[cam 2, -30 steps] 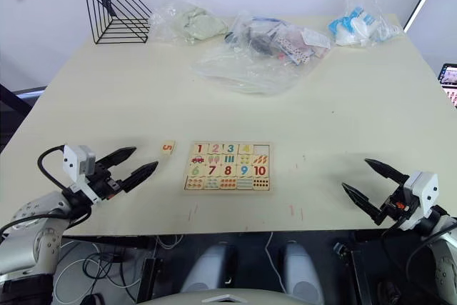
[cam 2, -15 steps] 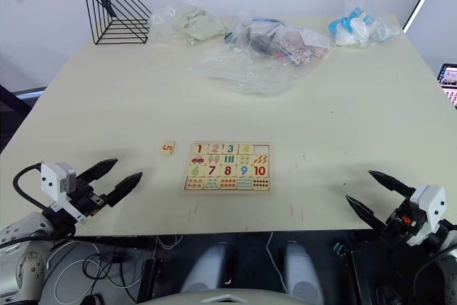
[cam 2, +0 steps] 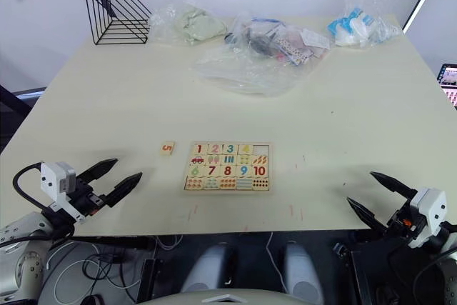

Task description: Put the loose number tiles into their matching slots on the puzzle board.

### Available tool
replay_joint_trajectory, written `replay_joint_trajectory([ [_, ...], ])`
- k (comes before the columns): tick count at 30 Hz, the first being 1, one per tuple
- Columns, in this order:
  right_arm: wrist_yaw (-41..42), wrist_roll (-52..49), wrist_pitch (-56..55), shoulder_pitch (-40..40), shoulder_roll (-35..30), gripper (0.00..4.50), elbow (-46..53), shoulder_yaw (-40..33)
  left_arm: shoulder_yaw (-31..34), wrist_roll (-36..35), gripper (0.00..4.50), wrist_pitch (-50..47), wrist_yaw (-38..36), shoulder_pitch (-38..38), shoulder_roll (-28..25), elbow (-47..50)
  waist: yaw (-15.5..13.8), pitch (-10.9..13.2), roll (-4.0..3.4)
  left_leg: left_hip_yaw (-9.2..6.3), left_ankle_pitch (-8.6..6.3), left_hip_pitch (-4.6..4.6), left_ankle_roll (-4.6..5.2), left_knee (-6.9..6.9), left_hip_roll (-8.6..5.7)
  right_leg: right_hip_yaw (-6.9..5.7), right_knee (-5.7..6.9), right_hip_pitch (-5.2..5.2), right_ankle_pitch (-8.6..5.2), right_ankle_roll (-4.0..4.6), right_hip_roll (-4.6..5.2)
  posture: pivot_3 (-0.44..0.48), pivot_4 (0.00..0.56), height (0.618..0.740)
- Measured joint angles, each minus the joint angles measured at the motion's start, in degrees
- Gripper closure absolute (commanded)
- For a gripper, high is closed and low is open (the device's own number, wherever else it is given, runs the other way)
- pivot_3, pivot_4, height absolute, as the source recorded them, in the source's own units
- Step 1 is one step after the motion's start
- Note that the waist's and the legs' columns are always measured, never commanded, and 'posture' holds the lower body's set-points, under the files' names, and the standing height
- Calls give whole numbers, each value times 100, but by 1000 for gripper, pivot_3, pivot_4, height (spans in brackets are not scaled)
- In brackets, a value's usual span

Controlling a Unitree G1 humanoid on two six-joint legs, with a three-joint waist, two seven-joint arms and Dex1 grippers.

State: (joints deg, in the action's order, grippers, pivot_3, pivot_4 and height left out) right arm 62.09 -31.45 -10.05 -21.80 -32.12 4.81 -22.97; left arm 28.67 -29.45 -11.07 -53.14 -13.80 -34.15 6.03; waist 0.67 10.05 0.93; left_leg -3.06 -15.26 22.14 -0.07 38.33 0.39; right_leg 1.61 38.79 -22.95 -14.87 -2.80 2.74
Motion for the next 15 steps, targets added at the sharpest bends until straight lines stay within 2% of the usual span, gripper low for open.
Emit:
replay_joint_trajectory([
  [15,-373,8,277,71,-1,0,456,57,-21,3,60,109,-274,199,-259,-296,-3,0,0,0,0,-9,0,-3,0,-1,-3,11,-1,0,0,0,150,740],
])
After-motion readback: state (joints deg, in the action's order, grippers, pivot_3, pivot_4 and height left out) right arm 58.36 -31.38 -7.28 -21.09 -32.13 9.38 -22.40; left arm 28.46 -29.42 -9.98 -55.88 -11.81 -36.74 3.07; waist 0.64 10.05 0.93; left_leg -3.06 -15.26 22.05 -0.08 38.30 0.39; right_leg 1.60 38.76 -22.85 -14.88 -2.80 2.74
